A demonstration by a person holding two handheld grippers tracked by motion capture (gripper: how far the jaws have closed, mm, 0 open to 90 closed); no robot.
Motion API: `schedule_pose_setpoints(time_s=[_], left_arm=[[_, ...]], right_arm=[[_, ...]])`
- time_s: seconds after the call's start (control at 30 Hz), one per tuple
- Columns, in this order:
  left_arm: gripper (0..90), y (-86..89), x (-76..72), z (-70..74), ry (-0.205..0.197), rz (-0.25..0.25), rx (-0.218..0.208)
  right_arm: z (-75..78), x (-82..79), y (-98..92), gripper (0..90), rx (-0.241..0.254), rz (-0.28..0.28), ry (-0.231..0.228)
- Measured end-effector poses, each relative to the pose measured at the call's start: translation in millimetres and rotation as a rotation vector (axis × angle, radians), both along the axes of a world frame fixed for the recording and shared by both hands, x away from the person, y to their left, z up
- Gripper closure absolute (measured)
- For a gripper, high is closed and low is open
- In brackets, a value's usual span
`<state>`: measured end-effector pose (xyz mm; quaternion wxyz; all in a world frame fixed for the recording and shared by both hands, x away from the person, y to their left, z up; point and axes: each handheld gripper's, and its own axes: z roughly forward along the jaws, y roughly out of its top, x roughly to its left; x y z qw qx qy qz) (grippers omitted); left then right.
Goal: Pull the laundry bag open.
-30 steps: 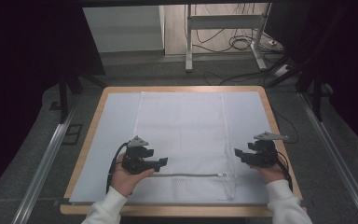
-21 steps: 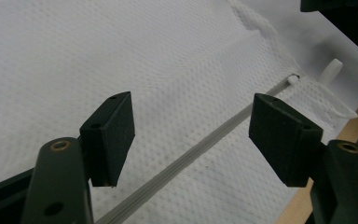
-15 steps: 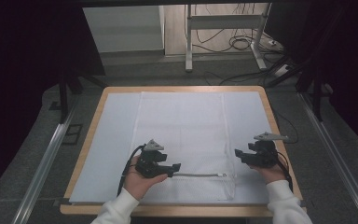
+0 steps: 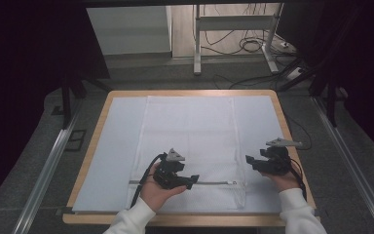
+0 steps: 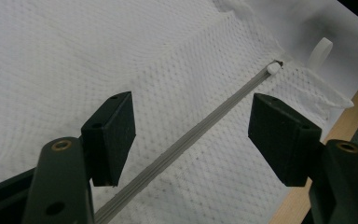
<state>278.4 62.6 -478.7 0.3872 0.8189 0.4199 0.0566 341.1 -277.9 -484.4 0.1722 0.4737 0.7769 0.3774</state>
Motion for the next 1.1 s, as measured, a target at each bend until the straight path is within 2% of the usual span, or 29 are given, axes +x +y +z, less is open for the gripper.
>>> schedule_pose_setpoints(time_s=[0.17, 0.4, 1.1], left_arm=[[32.0, -6.3, 2.1, -3.1, 0.012, -0.010, -0.004], [31.8, -14.4, 1.3, -4.7, 0.015, -0.019, 0.012], [32.3, -39.9, 6.8, -10.3, 0.042, -0.051, -0.008]], right_arm=[[-1.3, 0.6, 0.4, 31.4, -0.012, -0.001, 0.004], [-0.3, -0.3, 1.4, 31.1, -0.020, 0.003, -0.003], [-2.4, 0.0, 2.5, 31.0, -0.037, 0.005, -0.001]])
